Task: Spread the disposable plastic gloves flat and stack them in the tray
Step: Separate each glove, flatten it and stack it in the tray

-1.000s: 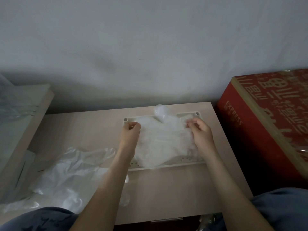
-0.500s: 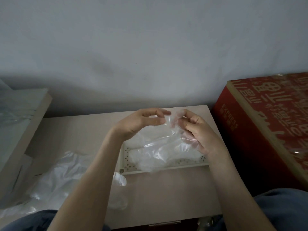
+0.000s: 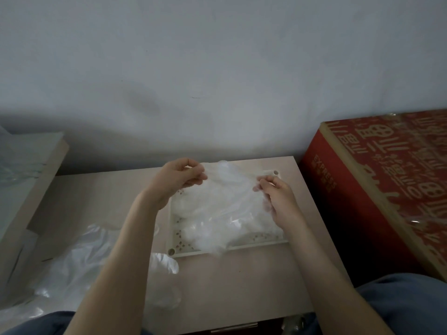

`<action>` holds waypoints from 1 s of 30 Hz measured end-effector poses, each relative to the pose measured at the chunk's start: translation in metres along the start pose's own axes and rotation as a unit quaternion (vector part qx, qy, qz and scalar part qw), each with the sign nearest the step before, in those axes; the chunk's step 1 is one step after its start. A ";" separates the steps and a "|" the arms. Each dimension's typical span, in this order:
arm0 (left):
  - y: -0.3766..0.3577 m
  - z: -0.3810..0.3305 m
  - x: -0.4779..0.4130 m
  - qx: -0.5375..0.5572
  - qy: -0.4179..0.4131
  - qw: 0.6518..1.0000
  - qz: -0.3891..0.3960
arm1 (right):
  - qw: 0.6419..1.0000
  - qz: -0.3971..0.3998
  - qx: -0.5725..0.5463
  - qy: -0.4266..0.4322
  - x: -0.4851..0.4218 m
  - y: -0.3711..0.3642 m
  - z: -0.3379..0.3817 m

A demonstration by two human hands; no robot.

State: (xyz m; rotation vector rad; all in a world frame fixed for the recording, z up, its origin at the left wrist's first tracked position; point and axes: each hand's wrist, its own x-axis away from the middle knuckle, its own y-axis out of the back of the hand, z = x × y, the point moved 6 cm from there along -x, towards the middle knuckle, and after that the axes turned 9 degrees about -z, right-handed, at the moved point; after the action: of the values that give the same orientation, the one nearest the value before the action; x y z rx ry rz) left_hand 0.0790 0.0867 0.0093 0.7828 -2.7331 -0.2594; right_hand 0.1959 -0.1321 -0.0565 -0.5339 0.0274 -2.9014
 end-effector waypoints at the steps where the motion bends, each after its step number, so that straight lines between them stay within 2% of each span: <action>1: 0.003 0.004 -0.003 -0.015 -0.003 1.000 -0.022 | 1.000 -0.021 -0.001 -0.013 -0.003 0.000 -0.008; 4: 0.000 0.007 -0.004 -0.136 -0.054 0.987 -0.070 | 0.995 -0.093 -0.009 -0.043 -0.015 0.007 -0.023; 6: -0.018 0.003 0.002 -0.256 -0.111 0.956 -0.092 | 0.992 -0.118 0.001 -0.046 -0.018 0.010 -0.024; 8: -0.049 0.001 0.011 -0.323 -0.179 0.927 -0.069 | 0.991 -0.132 0.027 -0.024 -0.016 0.012 -0.021; 10: -0.078 0.014 0.017 -0.379 -0.222 0.898 -0.008 | 0.986 -0.152 0.067 0.016 -0.012 0.014 -0.015; 13: -0.097 0.050 0.016 -0.471 -0.197 0.857 0.075 | 0.975 -0.165 0.135 0.067 -0.011 0.017 -0.012; 16: -0.100 0.073 0.017 -0.532 -0.153 0.826 0.108 | 0.961 -0.140 0.214 0.104 -0.010 0.019 -0.010; 21: -0.104 0.063 0.021 -0.590 -0.206 0.779 0.051 | 0.946 -0.113 0.280 0.119 -0.011 0.019 -0.011; 23: -0.109 0.058 0.023 -0.592 -0.230 0.771 0.038 | 0.935 -0.095 0.317 0.128 -0.011 0.016 -0.013; 25: -0.113 0.065 0.024 -0.581 -0.222 0.780 0.075 | 0.899 -0.082 0.402 0.151 -0.011 0.013 -0.017; 27: -0.114 0.081 0.024 -0.568 -0.178 0.793 0.128 | 0.814 -0.092 0.532 0.214 -0.007 0.009 -0.015; 28: -0.113 0.088 0.023 -0.564 -0.156 0.798 0.143 | 0.774 -0.098 0.566 0.266 -0.002 0.004 -0.011; 30: -0.110 0.099 0.022 -0.562 -0.135 0.803 0.146 | 0.737 -0.059 0.568 0.362 0.009 -0.011 -0.008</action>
State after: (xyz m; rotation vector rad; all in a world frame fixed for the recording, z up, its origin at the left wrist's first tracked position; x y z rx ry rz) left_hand 0.0838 -0.0080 -0.1064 -0.0374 -2.2074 -1.7785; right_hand 0.1830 -0.1227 -0.0602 0.8098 -1.5428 -2.3416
